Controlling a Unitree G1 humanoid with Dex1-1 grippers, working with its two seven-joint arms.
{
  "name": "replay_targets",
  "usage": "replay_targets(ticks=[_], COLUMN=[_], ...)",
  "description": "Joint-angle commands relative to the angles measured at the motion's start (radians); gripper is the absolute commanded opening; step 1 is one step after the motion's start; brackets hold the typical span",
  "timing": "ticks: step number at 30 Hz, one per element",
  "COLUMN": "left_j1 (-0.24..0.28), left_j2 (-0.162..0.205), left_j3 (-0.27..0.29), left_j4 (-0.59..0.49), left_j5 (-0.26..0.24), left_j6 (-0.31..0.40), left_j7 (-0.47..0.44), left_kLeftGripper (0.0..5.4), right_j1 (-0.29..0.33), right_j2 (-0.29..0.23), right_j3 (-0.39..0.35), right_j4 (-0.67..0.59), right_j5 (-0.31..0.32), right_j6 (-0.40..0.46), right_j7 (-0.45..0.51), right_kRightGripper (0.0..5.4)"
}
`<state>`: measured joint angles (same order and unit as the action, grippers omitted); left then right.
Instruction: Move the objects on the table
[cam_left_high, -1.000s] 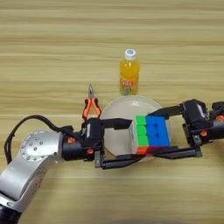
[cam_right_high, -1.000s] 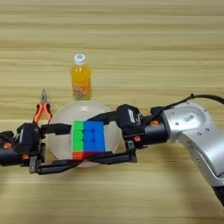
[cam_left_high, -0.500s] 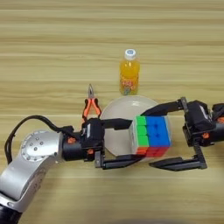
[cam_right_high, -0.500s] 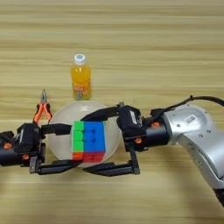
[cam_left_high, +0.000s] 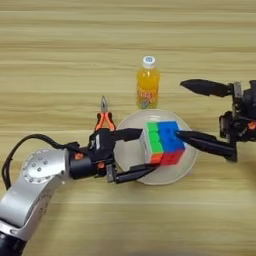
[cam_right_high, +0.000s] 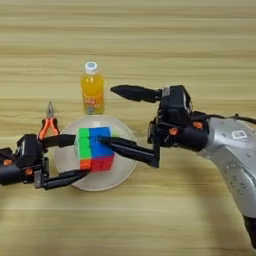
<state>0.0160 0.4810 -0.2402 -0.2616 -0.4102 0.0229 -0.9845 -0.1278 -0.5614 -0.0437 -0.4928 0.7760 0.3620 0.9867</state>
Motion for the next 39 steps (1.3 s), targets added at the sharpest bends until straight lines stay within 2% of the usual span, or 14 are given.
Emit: replay_targets(ticks=[1, 4, 6, 12, 16, 22, 28, 37, 39], left_j1=[-0.030, -0.044, -0.051, -0.062, -0.060, -0.056, -0.047, -0.041, -0.042], left_j2=[-0.028, -0.038, -0.048, -0.066, -0.077, -0.087, -0.085, -0.073, -0.069], left_j3=[0.016, 0.012, 0.010, -0.003, -0.007, -0.016, -0.033, -0.054, -0.053], left_j4=[0.090, 0.149, 0.176, 0.236, 0.261, 0.287, 0.301, 0.299, 0.296], left_j5=[0.097, 0.176, 0.212, 0.290, 0.325, 0.348, 0.354, 0.355, 0.354], left_j6=[-0.040, -0.066, -0.067, -0.067, -0.067, -0.058, -0.040, -0.017, -0.015], left_j7=[0.082, 0.139, 0.172, 0.238, 0.266, 0.274, 0.262, 0.241, 0.238], left_kLeftGripper=[3.26, 3.26, 3.26, 3.26, 3.26, 3.26, 3.26, 3.26, 3.69], right_j1=[0.044, 0.063, 0.069, 0.072, 0.094, 0.089, 0.072, 0.071, 0.071], right_j2=[0.043, 0.079, 0.115, 0.230, 0.293, 0.388, 0.426, 0.452, 0.457], right_j3=[-0.065, -0.086, -0.101, -0.152, -0.156, -0.198, -0.208, -0.203, -0.202], right_j4=[0.025, 0.041, 0.060, 0.148, 0.192, 0.276, 0.337, 0.355, 0.358], right_j5=[0.020, 0.016, 0.007, -0.014, -0.041, -0.019, -0.030, -0.039, -0.041], right_j6=[-0.028, -0.045, -0.063, -0.138, -0.192, -0.236, -0.270, -0.290, -0.293], right_j7=[-0.057, -0.097, -0.140, -0.275, -0.324, -0.402, -0.421, -0.431, -0.431], right_kRightGripper=[5.40, 5.40, 5.40, 5.40, 5.40, 5.40, 5.40, 5.40, 5.40])
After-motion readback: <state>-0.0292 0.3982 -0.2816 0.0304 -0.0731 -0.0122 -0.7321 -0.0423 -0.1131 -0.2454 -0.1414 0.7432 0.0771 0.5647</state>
